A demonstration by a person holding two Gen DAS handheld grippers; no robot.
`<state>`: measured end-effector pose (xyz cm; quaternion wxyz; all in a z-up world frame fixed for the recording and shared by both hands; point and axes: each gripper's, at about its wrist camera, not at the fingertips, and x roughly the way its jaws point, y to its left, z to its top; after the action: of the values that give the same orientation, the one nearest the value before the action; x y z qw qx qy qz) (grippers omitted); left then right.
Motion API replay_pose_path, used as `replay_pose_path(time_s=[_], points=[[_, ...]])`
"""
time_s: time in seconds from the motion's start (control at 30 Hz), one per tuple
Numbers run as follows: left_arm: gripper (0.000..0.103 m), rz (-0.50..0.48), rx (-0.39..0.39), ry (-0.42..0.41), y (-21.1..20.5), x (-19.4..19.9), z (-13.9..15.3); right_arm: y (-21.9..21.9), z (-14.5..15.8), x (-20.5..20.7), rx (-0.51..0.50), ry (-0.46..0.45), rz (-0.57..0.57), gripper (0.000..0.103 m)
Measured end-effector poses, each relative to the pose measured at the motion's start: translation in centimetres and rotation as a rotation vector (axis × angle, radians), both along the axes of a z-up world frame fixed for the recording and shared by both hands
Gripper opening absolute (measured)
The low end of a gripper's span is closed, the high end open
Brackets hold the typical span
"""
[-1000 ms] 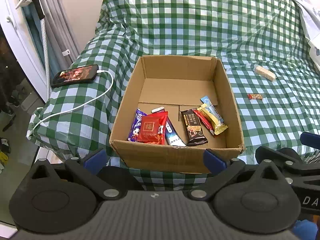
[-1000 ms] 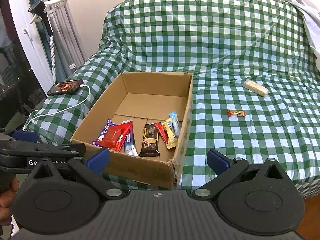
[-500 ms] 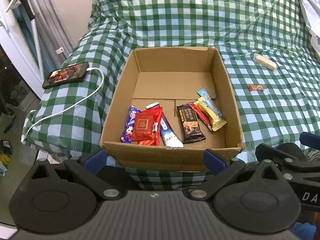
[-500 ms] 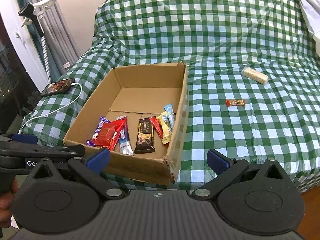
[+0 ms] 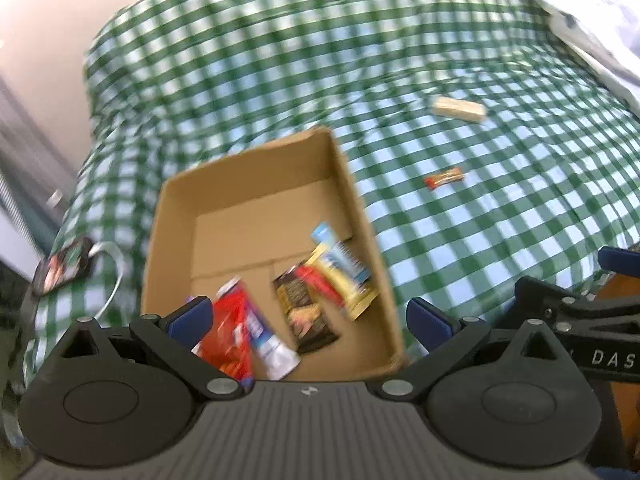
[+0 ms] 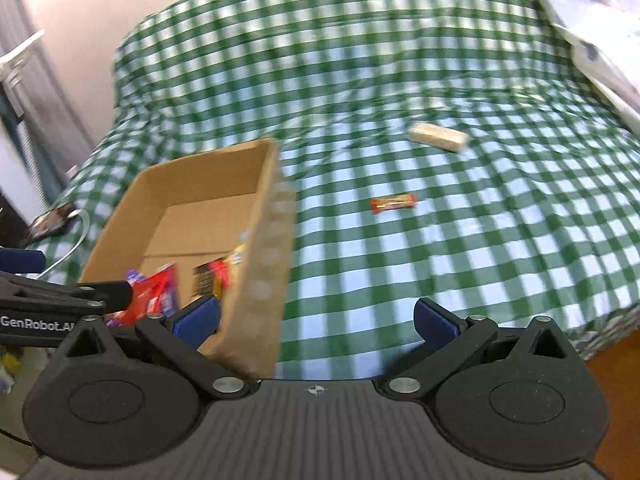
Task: Organize snacks
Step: 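Move both tools toward the white bar and small red candy, then grasp the small red candy with the left tool while the right tool grasps the white bar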
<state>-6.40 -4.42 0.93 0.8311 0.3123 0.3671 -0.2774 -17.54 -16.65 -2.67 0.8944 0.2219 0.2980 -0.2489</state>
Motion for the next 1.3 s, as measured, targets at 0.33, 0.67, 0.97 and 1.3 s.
replay_pose_path(time_s=[0.33, 0.67, 0.97, 1.3], points=[[0.103, -0.29, 0.094, 0.02, -15.2, 3.0, -4.6, -12.4, -1.7, 0.2, -0.109, 0.028, -0.117, 0.102], [0.102, -0.429, 0.207, 0.197, -29.3, 11.6, -17.6, -29.6, -7.5, 10.5, -0.232, 0.074, 0.052, 0.102], [0.1, -0.496, 0.211, 0.327, -33.5, 17.1, -23.5, -38.8, -13.2, 22.2, -0.293, 0.146, 0.239, 0.102], [0.0, -0.374, 0.062, 0.462, -31.3, 17.9, -20.3, -38.3, -14.2, 22.0, -0.301, 0.172, 0.246, 0.038]])
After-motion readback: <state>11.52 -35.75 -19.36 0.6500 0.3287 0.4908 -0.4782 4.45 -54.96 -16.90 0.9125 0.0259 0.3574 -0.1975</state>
